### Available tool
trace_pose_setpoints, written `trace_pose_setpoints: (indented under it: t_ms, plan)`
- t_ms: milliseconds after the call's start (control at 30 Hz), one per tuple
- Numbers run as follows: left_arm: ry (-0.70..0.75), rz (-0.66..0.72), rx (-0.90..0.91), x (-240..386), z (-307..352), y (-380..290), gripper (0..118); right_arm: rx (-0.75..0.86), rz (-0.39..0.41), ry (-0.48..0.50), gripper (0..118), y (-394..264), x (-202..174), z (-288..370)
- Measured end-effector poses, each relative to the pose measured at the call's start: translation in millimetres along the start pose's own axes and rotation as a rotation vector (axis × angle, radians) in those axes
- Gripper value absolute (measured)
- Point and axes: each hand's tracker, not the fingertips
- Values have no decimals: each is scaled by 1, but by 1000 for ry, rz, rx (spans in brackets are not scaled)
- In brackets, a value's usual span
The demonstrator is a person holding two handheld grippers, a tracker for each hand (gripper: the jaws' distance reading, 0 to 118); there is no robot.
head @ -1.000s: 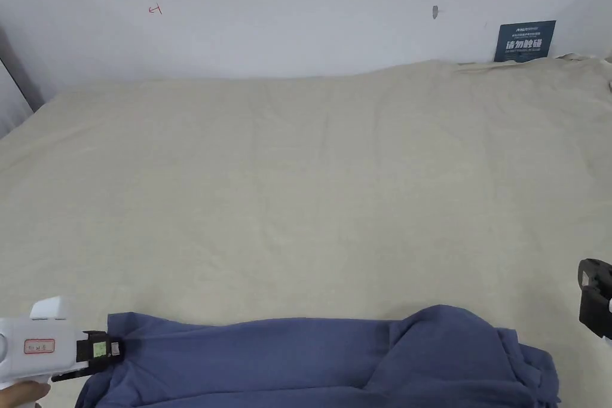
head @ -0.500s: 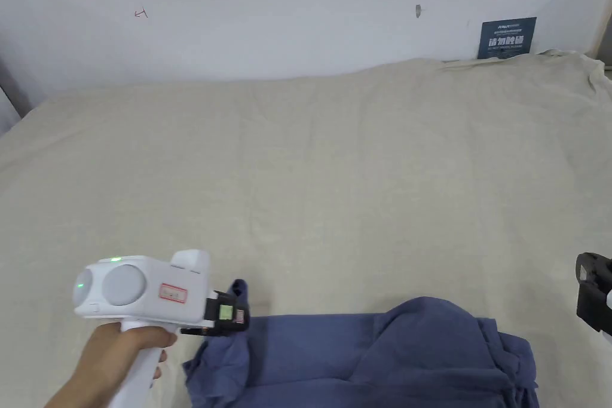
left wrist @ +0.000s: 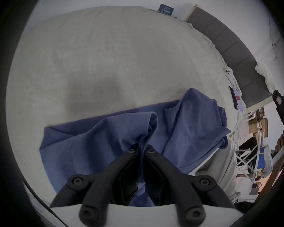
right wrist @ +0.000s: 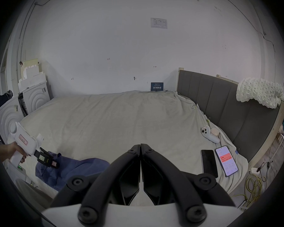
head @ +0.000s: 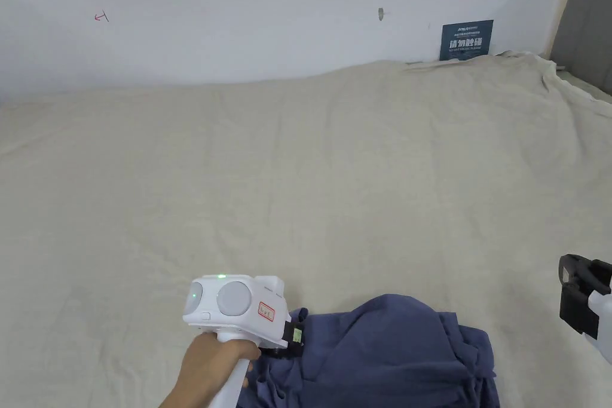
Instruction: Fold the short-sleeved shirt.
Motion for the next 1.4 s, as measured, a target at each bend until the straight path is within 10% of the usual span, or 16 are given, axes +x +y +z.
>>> trace_pose_setpoints:
  t_ms: [100, 267, 700, 833, 933, 967, 1400]
  plan:
    - [6, 22, 7, 1, 0, -2, 14, -2, 2, 0, 0, 0, 0, 0]
    - [-16, 20, 104, 1, 23, -7, 108, 0, 7, 8, 0, 2, -4, 0]
    - [98, -21, 527, -44, 134, -47, 112, 19, 19, 38, 0, 11, -16, 3]
    - [147, -9, 531, -63, 132, -60, 97, 27, 23, 41, 0, 13, -18, 6]
    - [172, -7, 620, -73, 124, -76, 23, 33, 26, 40, 0, 14, -19, 8]
    - [184, -9, 607, -75, 118, -79, 17, 34, 26, 40, 0, 14, -19, 8]
    - [218, -16, 486, -53, 36, -110, 0, 17, 13, 33, 0, 7, -13, 10]
